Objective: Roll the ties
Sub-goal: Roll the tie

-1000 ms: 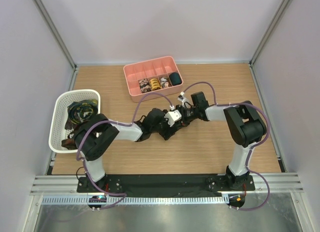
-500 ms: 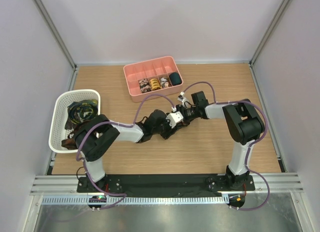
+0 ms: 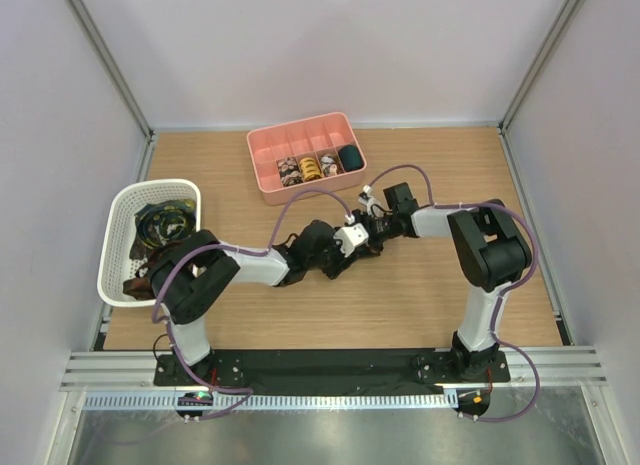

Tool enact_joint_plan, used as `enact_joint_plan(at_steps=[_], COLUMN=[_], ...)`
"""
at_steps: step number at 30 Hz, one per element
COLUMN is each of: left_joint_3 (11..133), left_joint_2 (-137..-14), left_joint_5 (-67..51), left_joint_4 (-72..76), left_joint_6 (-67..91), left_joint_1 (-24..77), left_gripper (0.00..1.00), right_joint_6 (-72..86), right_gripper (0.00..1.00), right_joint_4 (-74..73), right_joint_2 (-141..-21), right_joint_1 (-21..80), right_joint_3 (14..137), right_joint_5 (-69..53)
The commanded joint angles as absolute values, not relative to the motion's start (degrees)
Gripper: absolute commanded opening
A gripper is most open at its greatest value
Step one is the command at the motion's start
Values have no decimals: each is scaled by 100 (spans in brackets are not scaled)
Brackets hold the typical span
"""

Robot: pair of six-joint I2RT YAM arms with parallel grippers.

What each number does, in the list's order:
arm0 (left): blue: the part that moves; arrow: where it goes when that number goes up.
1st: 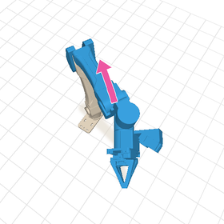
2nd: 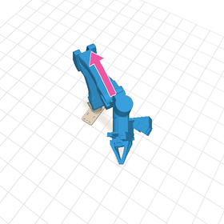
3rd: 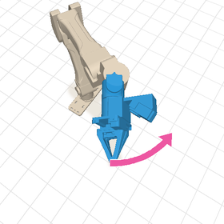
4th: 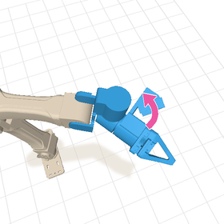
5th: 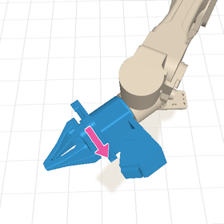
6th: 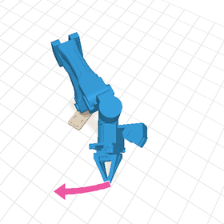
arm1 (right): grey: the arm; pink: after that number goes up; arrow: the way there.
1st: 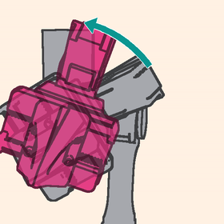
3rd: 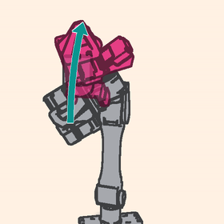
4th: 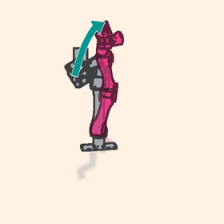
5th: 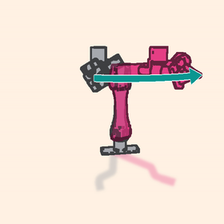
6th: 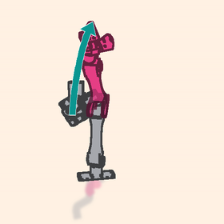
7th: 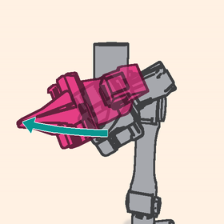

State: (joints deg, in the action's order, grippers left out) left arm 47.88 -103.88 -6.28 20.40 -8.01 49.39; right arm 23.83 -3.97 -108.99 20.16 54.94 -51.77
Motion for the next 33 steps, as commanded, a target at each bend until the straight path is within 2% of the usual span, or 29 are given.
enact_joint_plan(at_steps=[1, 4, 5, 7, 11, 12, 13, 16, 20, 33], left_joint_3=[4816, 4843, 4869, 4913, 4974, 4983, 4975, 4957, 4939, 5230], left_joint_2=[-10468, -10459, -10459, -10450, -10406, -10371, -10345, -10205, -9994, -9958], left_joint_5=[-378, -404, -404, -396, -422, -439, -448, -413, -439, -1310], left_joint_4=[1573, 1494, 1477, 1380, 1275, 1274, 1274, 1309, 1502, 1608], left_joint_6=[-949, -967, -975, -958, -897, -879, -844, -826, -800, -633], left_joint_1=[4931, 4931, 4922, 4922, 4931, 4931, 4931, 4922, 4922, 4764], left_gripper=[27, 26, 26, 26, 31, 51, 60, 76, 84, 83], right_joint_6=[2215, 2197, 2197, 2145, 2048, 2048, 2030, 1943, 1907, 1442], right_gripper=[63, 64, 60, 43, 20, 12, 10, 7, 6, 6], right_joint_4=[-730, -808, -809, -904, -1081, -1090, -1090, -1151, -1134, -1599], right_joint_2=[-10679, -10609, -10591, -10599, -10749, -10853, -10898, -11004, -11100, -11689], right_joint_1=[2013, 2013, 2004, 2013, 2013, 2013, 2013, 2013, 2013, 1995], right_joint_3=[5300, 5247, 5230, 5238, 5405, 5431, 5466, 5598, 5643, 6257], right_joint_5=[-4852, -4764, -4755, -4729, -4588, -4623, -4710, -4755, -4904, -5343])
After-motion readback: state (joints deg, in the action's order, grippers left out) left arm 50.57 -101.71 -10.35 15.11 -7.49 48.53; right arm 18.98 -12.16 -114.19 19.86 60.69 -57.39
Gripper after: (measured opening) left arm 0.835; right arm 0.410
